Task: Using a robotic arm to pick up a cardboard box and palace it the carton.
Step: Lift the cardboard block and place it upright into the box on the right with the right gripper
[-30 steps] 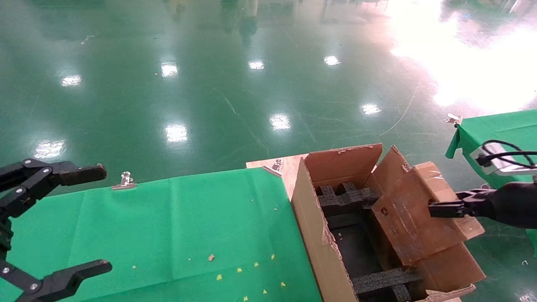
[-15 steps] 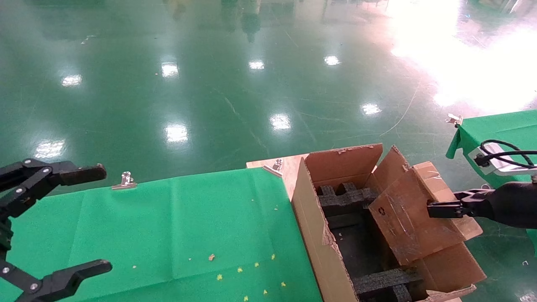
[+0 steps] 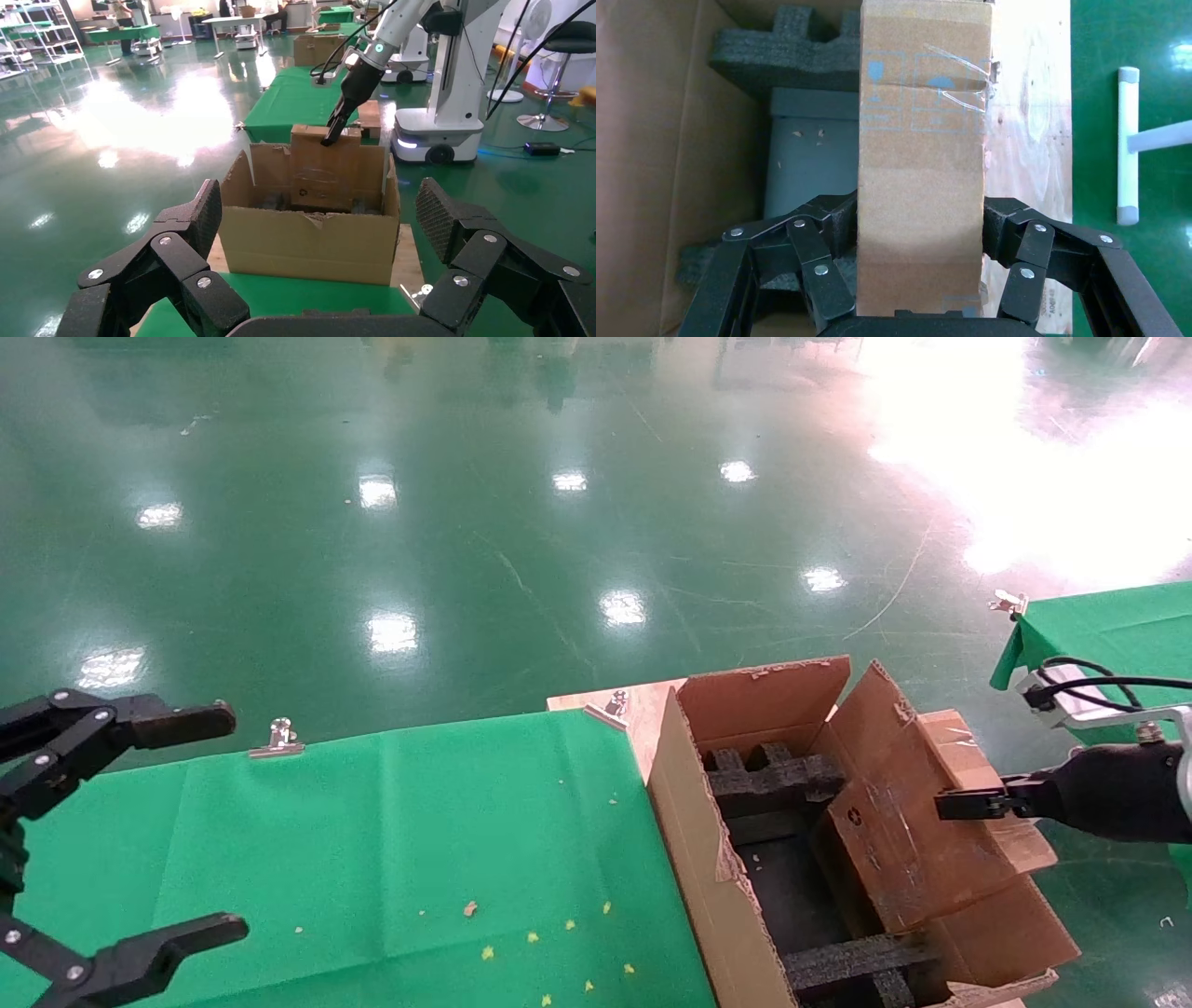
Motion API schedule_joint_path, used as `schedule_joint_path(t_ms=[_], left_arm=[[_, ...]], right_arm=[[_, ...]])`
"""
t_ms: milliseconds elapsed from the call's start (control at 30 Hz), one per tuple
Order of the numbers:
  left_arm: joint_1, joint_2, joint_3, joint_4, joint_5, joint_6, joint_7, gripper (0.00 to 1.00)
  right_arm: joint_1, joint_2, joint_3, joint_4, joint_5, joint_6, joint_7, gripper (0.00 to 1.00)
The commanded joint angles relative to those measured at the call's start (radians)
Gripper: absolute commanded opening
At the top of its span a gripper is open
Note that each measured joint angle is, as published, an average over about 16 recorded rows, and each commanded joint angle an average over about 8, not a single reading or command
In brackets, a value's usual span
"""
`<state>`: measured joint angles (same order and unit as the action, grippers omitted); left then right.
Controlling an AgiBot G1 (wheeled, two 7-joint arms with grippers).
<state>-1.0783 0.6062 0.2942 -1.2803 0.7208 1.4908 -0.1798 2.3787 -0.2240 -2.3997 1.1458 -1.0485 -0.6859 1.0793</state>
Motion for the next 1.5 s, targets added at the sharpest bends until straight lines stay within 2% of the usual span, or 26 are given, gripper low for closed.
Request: schedule_joint_path(t_ms=[33,400,700,1100,1500], left_arm=[[0.000,0.000,0.000,0.000,0.000,0.000,0.000,1.00],[0.000,0.000,0.001,0.000,-0.001,0.000,0.000,1.00],[0.000,-0.001,0.001,0.000,-0.001,-0.001,0.001,1.00],[0.000,-0.001,0.002,0.000,-0.001,-0.001,0.001,1.00],[-0.001,-0.001,0.003,0.000,-0.002,-0.001,0.001,1.00]], right_arm=[[-0.014,-0.011,-0.007,0.004,0.000,0.019,0.022,0.00],[-0.158,-0.093,-0.025,-0.003,0.051,0.158,0.053,0.00],[-0.272,-0.157,-0.006,-0.055,0.117,0.216,0.026,0.00],[-0.431,-0.232,0.058,-0.167,0.228,0.242,-0.055,0.00],[-0.573,-0.289,0.141,-0.293,0.339,0.202,-0.170,0.00]])
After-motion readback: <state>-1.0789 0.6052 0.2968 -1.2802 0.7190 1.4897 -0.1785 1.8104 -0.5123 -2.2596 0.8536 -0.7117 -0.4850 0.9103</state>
